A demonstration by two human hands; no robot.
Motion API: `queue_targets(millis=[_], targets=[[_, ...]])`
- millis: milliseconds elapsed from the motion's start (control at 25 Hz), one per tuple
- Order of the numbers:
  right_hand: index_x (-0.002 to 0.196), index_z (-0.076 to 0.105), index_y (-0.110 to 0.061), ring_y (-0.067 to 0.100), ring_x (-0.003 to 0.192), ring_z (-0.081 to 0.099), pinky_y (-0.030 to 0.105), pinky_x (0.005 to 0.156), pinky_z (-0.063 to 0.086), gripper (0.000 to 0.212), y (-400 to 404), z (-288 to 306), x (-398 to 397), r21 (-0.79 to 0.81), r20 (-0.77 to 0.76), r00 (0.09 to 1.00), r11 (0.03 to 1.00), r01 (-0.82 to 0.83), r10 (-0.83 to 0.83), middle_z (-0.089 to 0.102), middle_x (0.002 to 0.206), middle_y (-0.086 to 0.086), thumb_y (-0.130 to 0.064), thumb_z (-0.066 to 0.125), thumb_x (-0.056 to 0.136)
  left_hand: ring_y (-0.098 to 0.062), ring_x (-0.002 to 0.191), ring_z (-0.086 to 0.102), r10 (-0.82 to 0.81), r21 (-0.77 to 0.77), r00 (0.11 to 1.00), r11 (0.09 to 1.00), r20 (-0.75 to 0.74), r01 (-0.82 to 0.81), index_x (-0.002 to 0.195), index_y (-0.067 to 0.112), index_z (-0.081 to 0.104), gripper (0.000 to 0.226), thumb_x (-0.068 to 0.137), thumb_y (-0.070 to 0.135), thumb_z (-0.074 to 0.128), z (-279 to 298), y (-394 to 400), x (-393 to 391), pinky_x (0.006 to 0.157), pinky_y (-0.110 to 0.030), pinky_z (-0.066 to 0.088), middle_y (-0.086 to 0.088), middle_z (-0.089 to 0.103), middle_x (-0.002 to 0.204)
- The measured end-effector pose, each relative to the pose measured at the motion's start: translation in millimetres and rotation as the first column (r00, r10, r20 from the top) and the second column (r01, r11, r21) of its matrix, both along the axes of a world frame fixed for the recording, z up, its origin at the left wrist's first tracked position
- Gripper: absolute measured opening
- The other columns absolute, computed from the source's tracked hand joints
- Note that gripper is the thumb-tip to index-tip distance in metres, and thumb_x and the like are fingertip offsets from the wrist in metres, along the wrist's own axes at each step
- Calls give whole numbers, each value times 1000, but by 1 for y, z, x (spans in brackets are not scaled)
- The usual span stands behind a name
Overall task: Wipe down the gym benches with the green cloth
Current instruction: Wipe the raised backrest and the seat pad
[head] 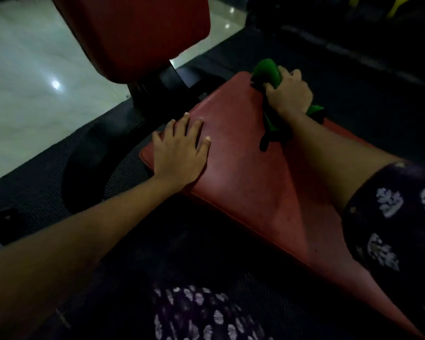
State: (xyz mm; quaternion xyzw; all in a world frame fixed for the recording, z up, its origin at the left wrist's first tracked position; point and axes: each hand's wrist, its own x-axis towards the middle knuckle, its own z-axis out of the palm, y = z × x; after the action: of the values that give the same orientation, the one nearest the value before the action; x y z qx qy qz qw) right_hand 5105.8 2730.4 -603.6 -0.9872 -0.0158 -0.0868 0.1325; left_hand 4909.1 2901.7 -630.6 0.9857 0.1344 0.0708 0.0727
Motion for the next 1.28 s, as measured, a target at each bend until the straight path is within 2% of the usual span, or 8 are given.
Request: queue_targets(millis=[200,360,480,640,880,1000,1160,1280], targets=[[140,41,-30,36,120,48,41,94,39,49,-3,8,-14,-65,3,983,981,-183,183,44,132,13,-42,47,93,-28,139,24,-8,-27,999,1000,32,9,145,28,29,51,98,47,27,-2,1,7,109,-52,17,-2,23,155],[140,41,-25,35,118,49,38,92,40,51,-5,4,-96,-54,-101,928,930,-364,357,43,129,15,-38,53,92,-25,138,27,-1,-102,999,995,40,5,142,28,35,45,99,40,32,-8,2,-7,110,-49,17,-1,27,154],[140,41,-33,28,106,53,31,72,36,52,-26,11,-160,-89,-69,823,818,-568,564,45,117,8,-42,54,91,-25,137,29,-5,-137,995,990,100,18,141,27,39,44,99,37,33,1,1,-4,109,-48,19,-1,29,153],[134,51,-32,24,100,56,34,69,47,58,-84,18,-216,-82,-81,573,568,-819,815,53,118,5,-44,43,78,-23,137,29,-4,-221,993,975,119,30,140,26,42,43,98,35,36,9,-6,-3,110,-47,16,0,32,152],[138,45,-35,23,107,53,30,77,39,49,-3,13,-201,-70,-52,789,786,-615,613,47,122,2,-42,55,90,-19,131,39,-15,-339,971,935,240,99,129,23,56,34,98,29,42,10,7,-14,110,-45,20,0,45,143],[138,47,-30,24,110,52,32,80,41,49,-14,12,-211,-49,-53,718,717,-696,694,48,124,3,-35,56,90,-20,130,40,-17,-298,971,950,238,89,130,23,55,36,97,31,43,12,12,-12,108,-44,21,0,45,143],[134,46,-36,21,109,53,39,83,47,62,-121,18,-249,47,-124,607,615,-787,785,51,124,3,-39,40,72,-23,125,44,-8,-240,969,968,246,69,128,21,56,38,95,37,44,8,10,-14,106,-45,23,-1,49,138],[132,46,-35,24,108,55,41,84,47,60,-157,17,-247,81,-108,691,699,-711,715,52,123,5,-46,42,74,-26,130,39,-32,-154,977,986,212,66,130,14,52,41,96,34,39,6,2,-9,108,-50,21,-7,46,140]])
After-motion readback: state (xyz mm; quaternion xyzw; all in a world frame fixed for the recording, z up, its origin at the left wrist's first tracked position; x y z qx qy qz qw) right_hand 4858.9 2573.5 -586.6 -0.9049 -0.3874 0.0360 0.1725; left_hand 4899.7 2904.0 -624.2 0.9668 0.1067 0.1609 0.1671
